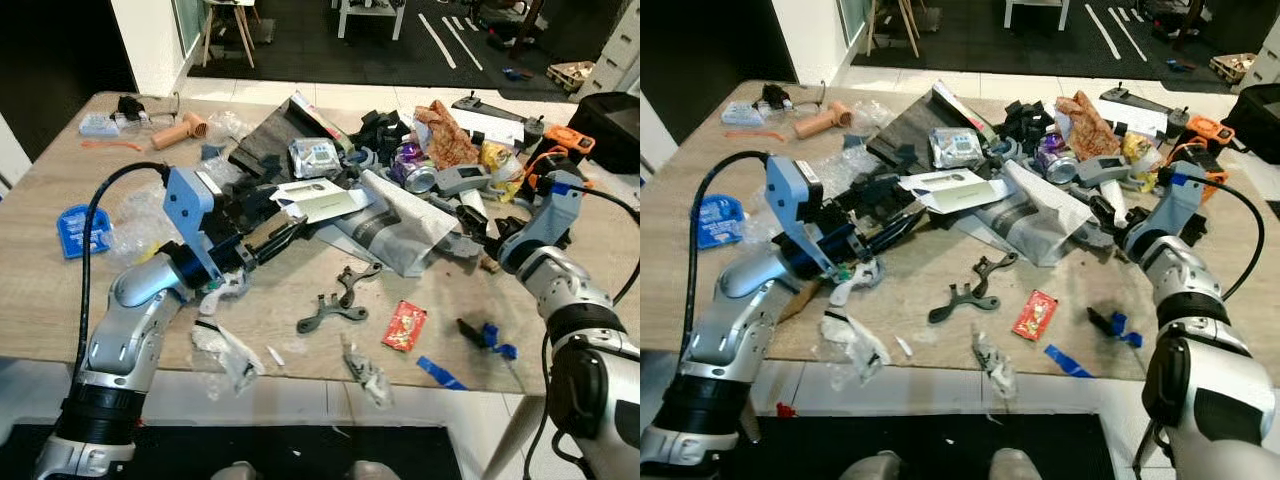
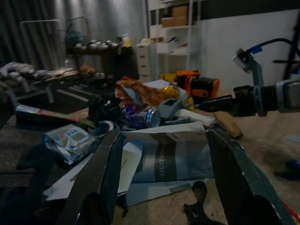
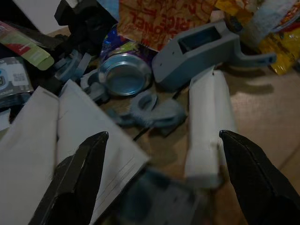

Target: Picking trash to rubbish bin

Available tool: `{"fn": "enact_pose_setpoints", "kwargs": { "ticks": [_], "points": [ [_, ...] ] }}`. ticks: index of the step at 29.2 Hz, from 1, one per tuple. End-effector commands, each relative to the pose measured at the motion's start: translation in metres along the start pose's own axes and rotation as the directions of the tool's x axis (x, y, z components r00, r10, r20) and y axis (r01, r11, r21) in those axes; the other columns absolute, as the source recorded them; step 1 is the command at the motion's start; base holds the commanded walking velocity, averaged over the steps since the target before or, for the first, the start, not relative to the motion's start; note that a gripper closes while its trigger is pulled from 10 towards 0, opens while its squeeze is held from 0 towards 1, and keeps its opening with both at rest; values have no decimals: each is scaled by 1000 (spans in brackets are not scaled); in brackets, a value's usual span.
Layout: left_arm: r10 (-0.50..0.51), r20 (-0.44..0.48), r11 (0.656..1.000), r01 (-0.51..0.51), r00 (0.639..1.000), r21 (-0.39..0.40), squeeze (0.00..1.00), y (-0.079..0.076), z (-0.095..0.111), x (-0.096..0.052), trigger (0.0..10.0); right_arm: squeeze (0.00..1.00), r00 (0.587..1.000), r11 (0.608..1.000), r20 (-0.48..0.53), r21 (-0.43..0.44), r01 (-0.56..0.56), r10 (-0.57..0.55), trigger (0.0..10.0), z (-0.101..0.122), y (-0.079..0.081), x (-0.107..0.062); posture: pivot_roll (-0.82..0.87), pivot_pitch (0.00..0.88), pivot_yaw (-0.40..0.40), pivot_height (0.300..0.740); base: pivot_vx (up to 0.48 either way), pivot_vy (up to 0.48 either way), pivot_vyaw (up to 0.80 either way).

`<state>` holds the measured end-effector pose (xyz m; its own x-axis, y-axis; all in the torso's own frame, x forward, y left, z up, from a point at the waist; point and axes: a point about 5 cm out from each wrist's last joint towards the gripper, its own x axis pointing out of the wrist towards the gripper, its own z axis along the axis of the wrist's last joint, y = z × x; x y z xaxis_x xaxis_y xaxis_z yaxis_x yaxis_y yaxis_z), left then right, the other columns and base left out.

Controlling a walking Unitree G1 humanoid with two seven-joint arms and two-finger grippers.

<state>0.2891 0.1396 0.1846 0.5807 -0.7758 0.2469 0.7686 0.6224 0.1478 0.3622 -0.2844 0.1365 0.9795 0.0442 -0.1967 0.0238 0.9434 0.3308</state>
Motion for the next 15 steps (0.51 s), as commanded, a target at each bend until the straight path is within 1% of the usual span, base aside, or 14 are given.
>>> {"fn": "enact_pose_setpoints", "kwargs": {
  "ticks": [1,5,10,12,15],
  "points": [
    [10,-11,1000,-10,1000,-12,0,0,-4,0,10000,0,1000,1000,-14,-28,-5,5,10000,2,5,3,-104,0,-22,740,0,0,0],
    [30,-12,999,-31,999,-25,0,2,-4,-4,10000,0,1000,999,-24,-37,-13,12,10000,1,8,4,-102,0,-23,740,0,0,0],
    [27,-18,999,-28,999,-30,0,0,-6,-7,10000,0,999,998,-36,-51,-20,18,10000,1,11,5,-100,0,-23,740,0,0,0],
    [20,-17,998,-21,1000,-60,0,-1,-6,-9,10000,0,998,997,-46,-66,-41,38,10000,1,15,7,-100,0,-23,740,0,-384,0],
    [4,-26,998,-6,1000,-55,0,-3,-7,-11,10000,0,996,993,-64,-94,-67,61,10000,0,20,9,-101,0,-21,740,0,-458,0]
  ]
}}
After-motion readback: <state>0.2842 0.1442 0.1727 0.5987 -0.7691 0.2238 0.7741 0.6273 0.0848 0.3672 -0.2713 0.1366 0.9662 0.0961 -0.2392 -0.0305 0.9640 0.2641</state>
